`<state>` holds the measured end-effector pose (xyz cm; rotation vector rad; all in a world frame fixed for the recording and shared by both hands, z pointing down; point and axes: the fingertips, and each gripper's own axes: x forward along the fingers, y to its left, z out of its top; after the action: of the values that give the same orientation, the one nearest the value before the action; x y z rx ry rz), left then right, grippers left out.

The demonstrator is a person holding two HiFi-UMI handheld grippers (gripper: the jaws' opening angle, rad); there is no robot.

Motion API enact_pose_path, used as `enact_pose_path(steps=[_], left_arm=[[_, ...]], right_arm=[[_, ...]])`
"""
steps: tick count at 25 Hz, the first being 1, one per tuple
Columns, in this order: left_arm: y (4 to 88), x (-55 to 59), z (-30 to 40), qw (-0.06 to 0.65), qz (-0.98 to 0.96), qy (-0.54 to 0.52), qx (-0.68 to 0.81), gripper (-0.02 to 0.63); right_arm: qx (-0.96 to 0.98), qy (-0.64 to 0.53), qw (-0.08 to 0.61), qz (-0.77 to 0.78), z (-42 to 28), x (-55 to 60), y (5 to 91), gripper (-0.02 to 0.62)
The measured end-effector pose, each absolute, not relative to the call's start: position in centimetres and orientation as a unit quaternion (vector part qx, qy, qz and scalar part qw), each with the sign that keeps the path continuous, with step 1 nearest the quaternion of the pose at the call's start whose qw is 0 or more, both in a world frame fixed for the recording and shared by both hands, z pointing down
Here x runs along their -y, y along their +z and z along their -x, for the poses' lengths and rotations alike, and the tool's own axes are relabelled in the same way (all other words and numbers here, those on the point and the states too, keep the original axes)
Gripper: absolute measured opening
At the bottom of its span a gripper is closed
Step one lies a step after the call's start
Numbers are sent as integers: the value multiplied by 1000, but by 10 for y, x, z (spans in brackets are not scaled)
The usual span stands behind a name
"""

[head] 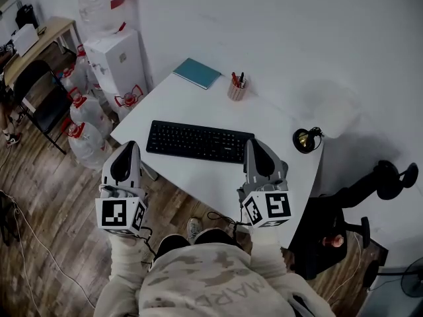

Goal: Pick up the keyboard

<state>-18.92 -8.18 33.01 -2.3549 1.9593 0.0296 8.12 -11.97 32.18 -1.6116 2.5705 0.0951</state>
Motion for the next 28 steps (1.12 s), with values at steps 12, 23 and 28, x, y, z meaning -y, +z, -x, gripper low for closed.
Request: enact_pose_path(steps=[12,23,28], left_arm=[[337,144,170,36,781,1,-624,6],[353,193,182,17,793,-26,-608,6],[368,221,189,-1,804,-45,-593,6]], right_arm=[[-839,18,53,542,-101,176,330,11],[-832,-12,21,555,-93,216,353,11],[-822,-46,-11,567,-89,236,376,11]])
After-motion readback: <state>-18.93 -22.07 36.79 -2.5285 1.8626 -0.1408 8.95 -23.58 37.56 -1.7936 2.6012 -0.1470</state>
